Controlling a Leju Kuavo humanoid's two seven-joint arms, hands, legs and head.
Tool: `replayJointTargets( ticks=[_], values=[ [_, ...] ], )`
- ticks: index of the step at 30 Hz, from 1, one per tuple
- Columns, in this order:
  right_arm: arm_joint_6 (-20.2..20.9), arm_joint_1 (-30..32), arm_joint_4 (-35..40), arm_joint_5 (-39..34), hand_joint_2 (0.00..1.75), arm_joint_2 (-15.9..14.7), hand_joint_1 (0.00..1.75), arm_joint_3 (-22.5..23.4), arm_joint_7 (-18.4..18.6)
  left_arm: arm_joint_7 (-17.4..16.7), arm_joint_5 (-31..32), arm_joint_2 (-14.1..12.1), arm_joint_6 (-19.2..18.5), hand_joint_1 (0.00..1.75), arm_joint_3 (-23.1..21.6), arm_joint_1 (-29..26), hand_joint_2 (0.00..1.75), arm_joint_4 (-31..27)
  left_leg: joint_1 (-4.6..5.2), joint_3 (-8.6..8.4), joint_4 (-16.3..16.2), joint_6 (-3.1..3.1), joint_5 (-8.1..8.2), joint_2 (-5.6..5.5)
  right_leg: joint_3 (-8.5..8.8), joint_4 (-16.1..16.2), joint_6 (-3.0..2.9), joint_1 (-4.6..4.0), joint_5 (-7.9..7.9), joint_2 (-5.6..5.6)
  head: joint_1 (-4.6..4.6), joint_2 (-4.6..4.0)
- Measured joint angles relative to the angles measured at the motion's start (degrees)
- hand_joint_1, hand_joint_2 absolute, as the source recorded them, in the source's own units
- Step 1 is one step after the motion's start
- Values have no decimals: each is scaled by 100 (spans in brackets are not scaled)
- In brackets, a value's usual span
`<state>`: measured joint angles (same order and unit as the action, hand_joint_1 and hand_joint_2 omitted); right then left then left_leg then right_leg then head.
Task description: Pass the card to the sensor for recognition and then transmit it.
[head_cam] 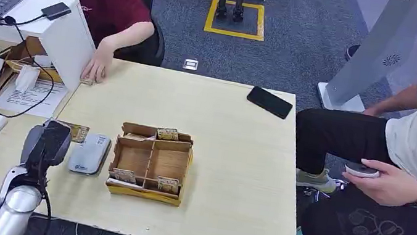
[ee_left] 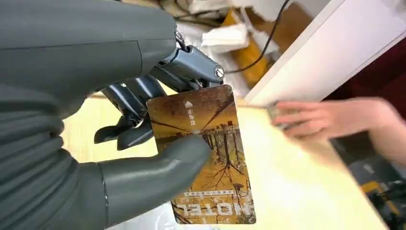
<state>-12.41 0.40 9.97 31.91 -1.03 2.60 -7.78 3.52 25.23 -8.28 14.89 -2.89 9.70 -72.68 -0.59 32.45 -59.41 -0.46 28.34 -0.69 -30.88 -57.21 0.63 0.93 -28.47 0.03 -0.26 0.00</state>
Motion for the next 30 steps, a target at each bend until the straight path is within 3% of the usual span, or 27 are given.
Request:
replayJointTargets(
  ticks=[17,30],
  values=[
    [-4,-3,0,68,175,0,0,0,-22,-44,173,111,-107,175,-2,43,175,442,0,2,0,0,0,0,0,0,0,0,0,0,0,0],
    [85,-16,0,190,175,4,0,0,-22,-358,1479,251,205,175,-96,71,175,940,1,-1,0,0,0,-2,6,0,0,1,0,3,-2,2]
  ],
)
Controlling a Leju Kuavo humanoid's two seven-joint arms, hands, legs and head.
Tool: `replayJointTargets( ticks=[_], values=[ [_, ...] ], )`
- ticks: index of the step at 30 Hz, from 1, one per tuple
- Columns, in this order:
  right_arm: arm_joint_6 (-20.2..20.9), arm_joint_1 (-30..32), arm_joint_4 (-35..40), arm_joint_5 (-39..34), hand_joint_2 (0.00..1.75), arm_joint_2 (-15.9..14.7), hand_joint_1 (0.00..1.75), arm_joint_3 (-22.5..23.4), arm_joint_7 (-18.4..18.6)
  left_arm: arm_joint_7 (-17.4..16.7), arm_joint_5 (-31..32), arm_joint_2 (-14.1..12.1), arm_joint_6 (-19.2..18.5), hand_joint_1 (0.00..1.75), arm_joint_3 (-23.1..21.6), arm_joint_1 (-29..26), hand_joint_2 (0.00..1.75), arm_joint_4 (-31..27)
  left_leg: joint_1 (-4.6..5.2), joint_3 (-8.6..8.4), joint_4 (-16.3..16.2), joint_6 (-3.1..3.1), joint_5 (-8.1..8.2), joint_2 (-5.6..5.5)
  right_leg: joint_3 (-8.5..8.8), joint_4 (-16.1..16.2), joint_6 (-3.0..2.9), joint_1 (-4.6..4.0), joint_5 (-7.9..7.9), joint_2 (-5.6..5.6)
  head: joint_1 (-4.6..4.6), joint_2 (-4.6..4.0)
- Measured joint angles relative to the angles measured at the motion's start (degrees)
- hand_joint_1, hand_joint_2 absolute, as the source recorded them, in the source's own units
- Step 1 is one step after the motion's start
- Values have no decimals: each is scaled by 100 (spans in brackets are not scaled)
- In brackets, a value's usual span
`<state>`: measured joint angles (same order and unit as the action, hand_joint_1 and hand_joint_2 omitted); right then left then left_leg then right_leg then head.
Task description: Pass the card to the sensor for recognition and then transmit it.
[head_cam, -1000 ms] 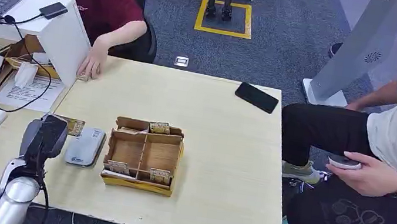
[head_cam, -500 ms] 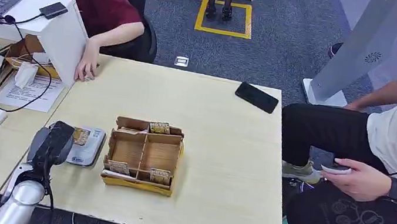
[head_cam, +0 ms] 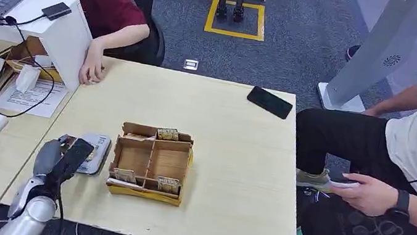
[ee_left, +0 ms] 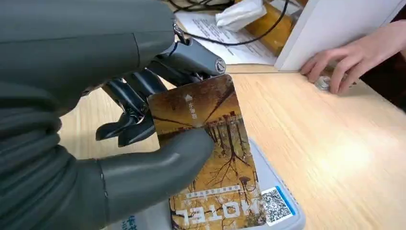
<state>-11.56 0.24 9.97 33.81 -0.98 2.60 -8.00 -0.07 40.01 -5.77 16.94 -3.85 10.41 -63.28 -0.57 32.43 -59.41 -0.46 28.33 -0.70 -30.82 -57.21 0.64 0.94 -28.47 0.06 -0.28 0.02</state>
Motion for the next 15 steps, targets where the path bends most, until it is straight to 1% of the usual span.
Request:
replayJointTargets(
  ticks=[7,15],
  values=[
    [0,-14,0,31,175,4,0,0,-4,-31,178,61,50,175,-11,37,175,230,0,-7,0,0,-4,-1,8,0,0,0,1,1,0,0],
    [0,-16,0,68,175,4,0,0,-22,-37,315,79,50,175,-11,51,175,293,0,-14,1,0,-4,-1,16,-1,0,0,1,1,0,-2]
  ],
)
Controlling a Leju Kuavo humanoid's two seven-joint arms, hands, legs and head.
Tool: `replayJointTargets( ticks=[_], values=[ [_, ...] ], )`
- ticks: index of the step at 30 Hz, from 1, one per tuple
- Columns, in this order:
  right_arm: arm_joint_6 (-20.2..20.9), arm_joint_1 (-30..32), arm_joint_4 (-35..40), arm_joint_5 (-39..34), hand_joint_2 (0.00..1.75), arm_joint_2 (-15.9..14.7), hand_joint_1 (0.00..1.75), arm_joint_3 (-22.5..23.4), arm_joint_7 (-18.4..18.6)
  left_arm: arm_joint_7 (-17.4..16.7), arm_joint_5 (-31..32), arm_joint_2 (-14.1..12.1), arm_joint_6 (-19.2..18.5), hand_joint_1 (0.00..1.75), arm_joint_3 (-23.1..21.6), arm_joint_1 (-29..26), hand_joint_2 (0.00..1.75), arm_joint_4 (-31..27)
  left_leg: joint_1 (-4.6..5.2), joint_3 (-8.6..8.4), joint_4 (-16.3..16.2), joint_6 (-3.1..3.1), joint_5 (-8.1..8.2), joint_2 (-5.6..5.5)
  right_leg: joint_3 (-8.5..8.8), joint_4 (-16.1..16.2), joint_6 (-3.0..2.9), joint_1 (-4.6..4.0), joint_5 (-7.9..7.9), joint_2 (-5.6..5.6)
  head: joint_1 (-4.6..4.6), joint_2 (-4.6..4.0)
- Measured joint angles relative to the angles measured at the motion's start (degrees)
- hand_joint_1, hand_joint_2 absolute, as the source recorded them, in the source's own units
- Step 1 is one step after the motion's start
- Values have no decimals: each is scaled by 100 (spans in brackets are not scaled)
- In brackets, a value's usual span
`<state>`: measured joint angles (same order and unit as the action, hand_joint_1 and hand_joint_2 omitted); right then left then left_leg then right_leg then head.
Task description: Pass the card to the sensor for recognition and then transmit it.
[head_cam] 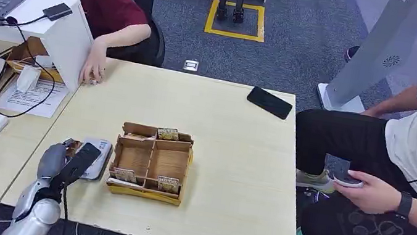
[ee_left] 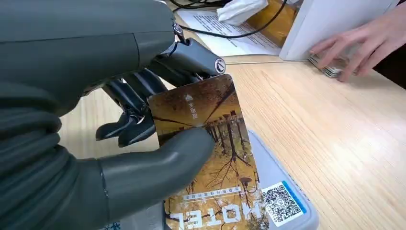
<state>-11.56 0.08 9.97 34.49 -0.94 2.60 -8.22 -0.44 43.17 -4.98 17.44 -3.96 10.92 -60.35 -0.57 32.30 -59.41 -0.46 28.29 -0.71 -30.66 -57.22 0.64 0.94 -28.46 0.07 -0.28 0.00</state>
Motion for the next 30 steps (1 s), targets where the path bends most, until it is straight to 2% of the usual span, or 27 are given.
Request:
replayJointTargets(
  ticks=[2,4,6,9,12,15,20,24,28,30],
  values=[
    [2,0,0,17,175,0,0,0,-15,2,-2,4,-2,175,0,2,175,15,0,-2,0,0,0,0,1,0,0,0,0,0,0,0],
    [-2,0,0,31,175,0,0,2,-28,228,-357,24,-171,175,0,0,175,33,0,-4,0,0,0,-2,6,0,0,0,0,2,0,0],
    [-4,0,0,35,175,0,0,2,-70,655,-1077,53,-550,175,40,-26,175,31,0,-5,0,0,0,-4,7,0,0,0,0,4,0,0],
    [-26,3,0,63,175,0,0,2,-116,1598,-2889,137,-1213,175,236,-209,175,-189,0,-5,0,0,0,-3,4,0,0,0,0,2,0,0],
    [-28,5,0,111,175,0,0,2,-114,2024,-4086,221,-1191,175,313,-354,175,-571,-1,2,-1,0,-1,-3,-3,0,1,0,1,2,2,0],
    [-28,2,0,151,175,0,0,2,-107,2254,-4673,267,-957,175,391,-321,175,-956,0,2,-1,-3,-3,-4,-2,0,2,0,2,3,-2,2],
    [-18,-5,0,240,175,0,0,2,-92,2717,-4614,267,-321,175,481,-85,175,-1379,-1,3,-1,1,-6,-5,-3,0,-3,-1,5,3,0,0],
    [15,-12,0,301,175,0,0,2,-92,2798,-4139,210,154,175,544,156,175,-1438,-2,3,-1,3,-9,-5,-3,-2,-4,-2,6,3,0,0],
    [96,-33,2,393,175,0,0,2,-92,2948,-2999,103,995,175,546,364,175,-1384,-2,3,-1,1,-10,-4,-4,-2,-4,-2,6,3,0,2],
    [120,-55,2,459,175,0,0,0,-114,2990,-1897,-6,1682,175,544,503,175,-1228,-2,3,-1,2,-11,-4,-4,-2,-4,-2,6,2,2,2]
  ],
)
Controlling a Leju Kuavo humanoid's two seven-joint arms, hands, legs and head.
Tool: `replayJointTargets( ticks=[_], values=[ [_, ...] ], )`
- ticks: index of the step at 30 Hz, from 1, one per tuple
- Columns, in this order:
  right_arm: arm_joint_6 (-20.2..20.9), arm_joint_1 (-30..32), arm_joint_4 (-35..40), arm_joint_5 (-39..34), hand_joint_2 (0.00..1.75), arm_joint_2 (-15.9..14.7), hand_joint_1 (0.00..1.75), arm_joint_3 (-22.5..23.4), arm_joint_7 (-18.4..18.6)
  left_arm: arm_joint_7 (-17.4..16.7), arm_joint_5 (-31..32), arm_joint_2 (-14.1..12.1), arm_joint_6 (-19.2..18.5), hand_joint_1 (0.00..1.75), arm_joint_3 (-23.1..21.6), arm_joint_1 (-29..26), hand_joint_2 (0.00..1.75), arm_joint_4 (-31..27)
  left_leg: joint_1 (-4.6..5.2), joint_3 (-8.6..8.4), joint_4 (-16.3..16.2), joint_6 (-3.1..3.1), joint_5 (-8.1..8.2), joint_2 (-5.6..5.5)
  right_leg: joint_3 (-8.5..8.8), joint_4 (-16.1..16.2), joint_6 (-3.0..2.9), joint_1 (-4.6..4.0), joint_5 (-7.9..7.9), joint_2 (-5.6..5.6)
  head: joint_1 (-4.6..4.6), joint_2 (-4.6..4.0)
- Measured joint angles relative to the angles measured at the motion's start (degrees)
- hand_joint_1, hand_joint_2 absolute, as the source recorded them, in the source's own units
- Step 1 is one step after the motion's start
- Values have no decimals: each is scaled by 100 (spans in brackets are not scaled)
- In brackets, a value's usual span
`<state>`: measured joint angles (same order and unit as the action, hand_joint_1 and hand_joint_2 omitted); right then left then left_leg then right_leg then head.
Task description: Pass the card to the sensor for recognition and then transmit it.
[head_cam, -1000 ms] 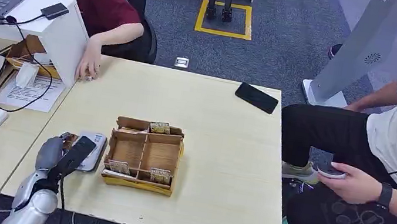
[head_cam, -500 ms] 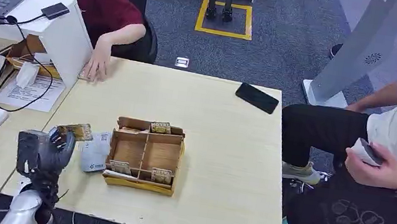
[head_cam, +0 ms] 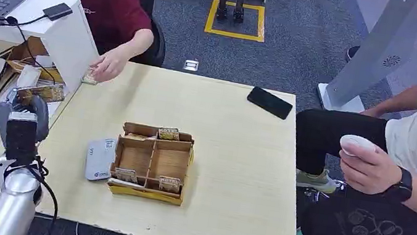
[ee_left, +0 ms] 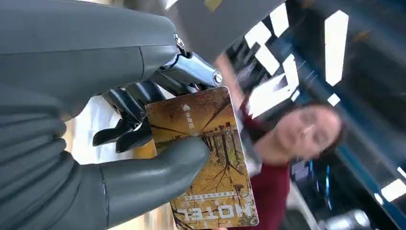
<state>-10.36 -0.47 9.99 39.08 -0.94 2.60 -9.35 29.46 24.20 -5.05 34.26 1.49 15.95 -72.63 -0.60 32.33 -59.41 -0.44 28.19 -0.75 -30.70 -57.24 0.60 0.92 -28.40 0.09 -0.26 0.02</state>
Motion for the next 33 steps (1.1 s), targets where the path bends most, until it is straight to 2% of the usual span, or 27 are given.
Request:
replayJointTargets(
  ticks=[2,5,11,19,20,23,27,31,33],
  values=[
    [39,-29,2,57,175,0,0,-4,-7,103,1334,-85,440,175,39,111,175,172,0,0,0,1,-1,0,1,-1,0,0,0,0,0,-2],
    [72,-75,9,100,175,0,0,-9,-7,352,2243,-103,512,175,287,234,175,339,0,0,0,1,-1,3,-1,-1,0,0,1,-3,0,-2],
    [72,-84,9,109,175,-2,0,-9,-31,487,2712,-44,536,175,725,324,175,470,0,3,0,1,-2,6,-8,-1,-2,0,7,-4,-2,0],
    [72,-81,9,118,175,0,0,-9,-46,535,2747,54,538,175,1025,345,175,596,0,5,0,1,-2,6,-11,-1,-2,0,7,-4,-2,0],
    [72,-81,9,118,175,-2,0,-9,-48,553,2719,63,538,0,1045,348,175,616,0,5,0,1,-2,6,-11,-1,-2,0,7,-4,-2,-2],
    [72,-81,9,116,175,-2,0,-9,-72,536,2386,74,536,0,1047,349,175,694,0,5,0,1,-2,6,-11,-1,-2,0,7,-4,0,0],
    [57,-79,9,109,175,-2,0,-7,-83,158,1403,17,490,0,844,345,175,764,0,6,0,1,-2,6,-14,-1,-2,0,8,-4,-2,0],
    [57,-81,9,105,175,-2,0,-7,-83,88,1279,-27,463,0,717,344,175,800,0,9,0,-1,-4,5,-15,-1,-2,0,8,-4,-2,-2],
    [42,-72,9,83,175,0,0,-2,-70,-88,952,-27,228,0,669,346,175,800,1,8,0,-1,-4,6,-16,-1,-2,1,8,-5,-2,-2]
  ],
)
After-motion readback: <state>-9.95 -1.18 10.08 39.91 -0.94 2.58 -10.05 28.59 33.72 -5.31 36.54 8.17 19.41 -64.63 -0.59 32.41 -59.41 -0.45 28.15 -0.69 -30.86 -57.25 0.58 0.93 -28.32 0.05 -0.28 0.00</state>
